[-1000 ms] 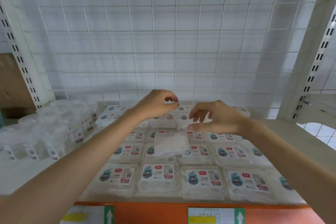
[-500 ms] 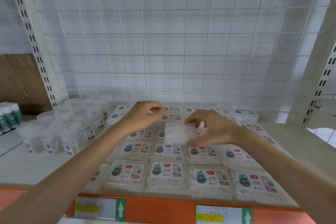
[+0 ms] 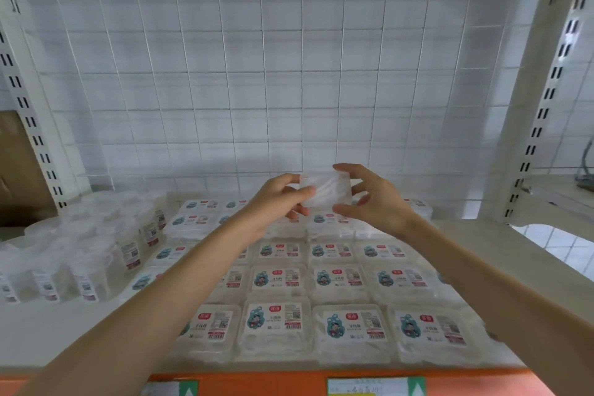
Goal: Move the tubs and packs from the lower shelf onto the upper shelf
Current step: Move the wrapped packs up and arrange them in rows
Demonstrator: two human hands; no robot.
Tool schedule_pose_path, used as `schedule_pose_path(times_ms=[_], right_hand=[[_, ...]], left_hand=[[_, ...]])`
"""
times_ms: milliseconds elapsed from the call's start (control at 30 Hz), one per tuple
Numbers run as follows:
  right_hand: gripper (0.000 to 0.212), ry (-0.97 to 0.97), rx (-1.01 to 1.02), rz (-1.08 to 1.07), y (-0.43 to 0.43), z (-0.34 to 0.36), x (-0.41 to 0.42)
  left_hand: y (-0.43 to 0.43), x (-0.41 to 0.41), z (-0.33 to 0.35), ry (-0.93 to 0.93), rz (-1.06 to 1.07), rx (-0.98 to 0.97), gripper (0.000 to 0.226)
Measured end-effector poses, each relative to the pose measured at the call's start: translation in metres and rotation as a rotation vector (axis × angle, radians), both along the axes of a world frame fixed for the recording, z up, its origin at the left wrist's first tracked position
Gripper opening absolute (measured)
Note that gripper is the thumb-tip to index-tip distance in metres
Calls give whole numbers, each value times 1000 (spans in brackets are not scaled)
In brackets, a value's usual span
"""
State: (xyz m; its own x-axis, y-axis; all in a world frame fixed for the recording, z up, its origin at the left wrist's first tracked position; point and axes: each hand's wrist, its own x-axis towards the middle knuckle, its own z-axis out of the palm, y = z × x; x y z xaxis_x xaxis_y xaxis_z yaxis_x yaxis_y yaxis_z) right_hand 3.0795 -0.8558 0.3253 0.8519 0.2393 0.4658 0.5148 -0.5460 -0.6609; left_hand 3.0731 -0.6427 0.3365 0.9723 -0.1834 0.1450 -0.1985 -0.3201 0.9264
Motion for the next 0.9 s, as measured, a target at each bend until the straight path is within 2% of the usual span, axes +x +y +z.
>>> schedule_pose_path(times_ms=[67,133,233,333,433,533,667,767,900], right_hand=[[67,115,164,21,-4,3,1],[57,154,287,28,-6,3,2],[41,139,348,10,-8,0,4],[35,143,392,22,-9,-3,4],[33,144,439,42,-10,-7,4],[31,111,455,63,-12,-9,4],[30,64,452,92,-14,-10,2],[29,46,450,143,-13,-10,1],[27,22,392,166,-7,-14,-2]], left_hand=[[-4,4,3,25,-29,-67,44],[-9,6,3,8,-51,-77,39],[-14,7,0,-28,-50,-47,36],[-15,6,-5,-62,-32,-30,30],[-15,5,-6,-38,-21,-170,25],[-14,5,-6,-36,18,-253,31],[-7,8,-14,-226,103,-39,34],[-5,8,-12,-166,102,-107,38],[-10,2,-8,-20,1,-134,36]])
